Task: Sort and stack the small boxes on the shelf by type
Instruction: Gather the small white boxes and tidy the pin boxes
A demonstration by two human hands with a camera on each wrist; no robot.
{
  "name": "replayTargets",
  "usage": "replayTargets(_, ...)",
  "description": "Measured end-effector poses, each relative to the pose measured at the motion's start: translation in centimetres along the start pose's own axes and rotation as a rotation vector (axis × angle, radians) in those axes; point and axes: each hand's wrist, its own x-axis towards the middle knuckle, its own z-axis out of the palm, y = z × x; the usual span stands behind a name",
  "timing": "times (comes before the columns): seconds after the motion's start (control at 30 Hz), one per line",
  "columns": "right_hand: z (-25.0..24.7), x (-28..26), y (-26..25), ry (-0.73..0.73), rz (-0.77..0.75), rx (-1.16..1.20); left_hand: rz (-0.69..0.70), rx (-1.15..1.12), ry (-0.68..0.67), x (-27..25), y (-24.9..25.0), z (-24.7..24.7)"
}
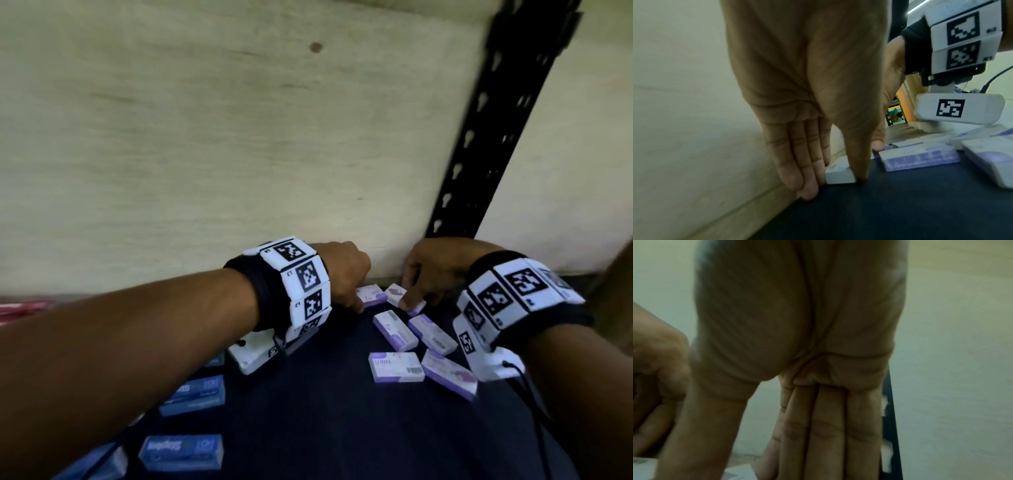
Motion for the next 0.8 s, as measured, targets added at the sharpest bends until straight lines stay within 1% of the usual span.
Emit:
replayTargets(0.23, -0.1, -0.9, -1.0, -0.011, -0.012, -0.108, -0.039, -0.070, -0.089, -2.0, -1.7, -0.2)
replayTargets(0.37, 0.3, -1.1, -1.5, -0.021, -0.037, -0.107, -0.049, -0.092, -0.085, -3.7, -3.2, -0.2)
replayTargets(0.57, 0.7, -1.5, -2.0, 0.048, -0.053, -0.184, -0.044, -0.089, -0.102, -5.4, -4.1, -0.3)
replayTargets(0.67, 0.5, -1.5, -1.6, 0.058, -0.051, -0.118, -0.038, -0.092, -0.097, -5.3, -3.7, -0.6)
replayTargets(0.8, 0.4, -1.6, -1.9, 0.026, -0.058, 0.089, 0.000, -0.046, -0.081, -5.5, -3.1, -0.9)
